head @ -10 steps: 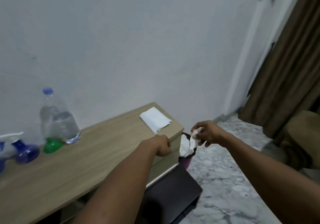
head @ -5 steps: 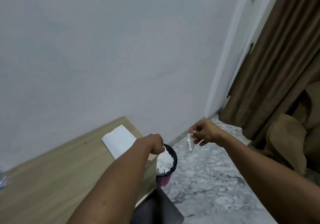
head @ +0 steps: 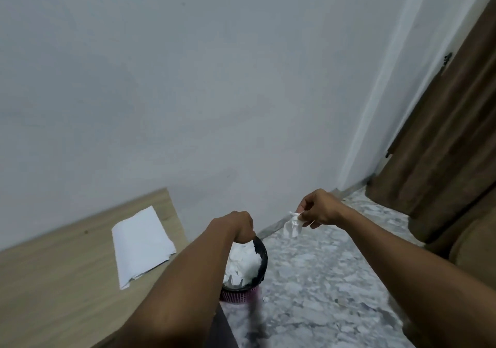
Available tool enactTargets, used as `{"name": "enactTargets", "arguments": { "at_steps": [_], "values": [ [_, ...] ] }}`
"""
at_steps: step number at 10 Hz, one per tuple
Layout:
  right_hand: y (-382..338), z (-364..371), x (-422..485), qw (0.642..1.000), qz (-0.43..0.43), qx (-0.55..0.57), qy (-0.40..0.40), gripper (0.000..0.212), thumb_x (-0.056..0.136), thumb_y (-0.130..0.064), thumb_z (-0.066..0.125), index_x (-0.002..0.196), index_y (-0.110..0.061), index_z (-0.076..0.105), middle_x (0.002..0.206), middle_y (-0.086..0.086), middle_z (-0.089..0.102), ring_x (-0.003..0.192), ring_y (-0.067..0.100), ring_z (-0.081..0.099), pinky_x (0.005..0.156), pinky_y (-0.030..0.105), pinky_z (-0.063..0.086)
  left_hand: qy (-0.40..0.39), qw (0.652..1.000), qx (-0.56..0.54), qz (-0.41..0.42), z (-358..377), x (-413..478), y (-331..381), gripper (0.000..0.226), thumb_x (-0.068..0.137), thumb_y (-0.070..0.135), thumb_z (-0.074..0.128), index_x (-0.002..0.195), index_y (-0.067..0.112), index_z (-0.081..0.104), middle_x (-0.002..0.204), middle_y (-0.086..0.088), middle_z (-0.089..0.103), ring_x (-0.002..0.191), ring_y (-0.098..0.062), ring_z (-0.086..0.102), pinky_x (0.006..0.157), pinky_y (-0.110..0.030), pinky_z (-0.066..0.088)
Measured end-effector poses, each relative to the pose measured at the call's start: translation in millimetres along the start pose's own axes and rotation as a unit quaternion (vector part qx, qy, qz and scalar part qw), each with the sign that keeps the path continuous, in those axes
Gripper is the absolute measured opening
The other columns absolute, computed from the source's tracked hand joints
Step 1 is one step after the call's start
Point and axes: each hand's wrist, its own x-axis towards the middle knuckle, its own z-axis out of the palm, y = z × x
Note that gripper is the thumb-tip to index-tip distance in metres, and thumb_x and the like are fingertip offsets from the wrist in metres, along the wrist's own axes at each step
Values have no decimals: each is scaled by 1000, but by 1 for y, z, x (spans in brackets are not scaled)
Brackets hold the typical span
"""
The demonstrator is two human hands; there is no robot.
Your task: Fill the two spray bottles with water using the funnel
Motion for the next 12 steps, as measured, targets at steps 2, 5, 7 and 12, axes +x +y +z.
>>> {"name": "enactTargets", "arguments": {
  "at_steps": [2,5,7,12],
  "values": [
    [12,-33,54,996,-30,-69,-36,4,86,-5,69,85,-7,73,82,11,76,70,16,71,61,29,56,1,999,-39,-33,-3,34,33,32,94,28,55,121,14,65,122,-8,64,87,-26,58,84,-38,54],
    [-8,12,155,983,-73,-116,-125,4,87,-7,70,85,-9,73,79,7,74,65,12,67,48,16,45,16,988,-125,-84,2,87,-11,16,86,31,54,96,23,65,110,-3,69,113,-29,63,98,-43,53],
    [-12,73,235,971,-87,-134,-179,6,81,-10,75,84,-15,72,87,5,74,76,17,71,68,26,58,-7,975,-172,-139,25,147,-70,23,89,23,55,103,14,70,124,-8,66,108,-26,61,94,-36,51],
    [-13,158,345,960,-36,-127,-246,14,87,-20,71,101,-17,72,97,1,71,91,17,66,80,20,45,19,944,-268,-193,59,250,-152,40,92,38,61,130,26,63,135,-2,63,123,-23,59,104,-36,47]
  ]
}}
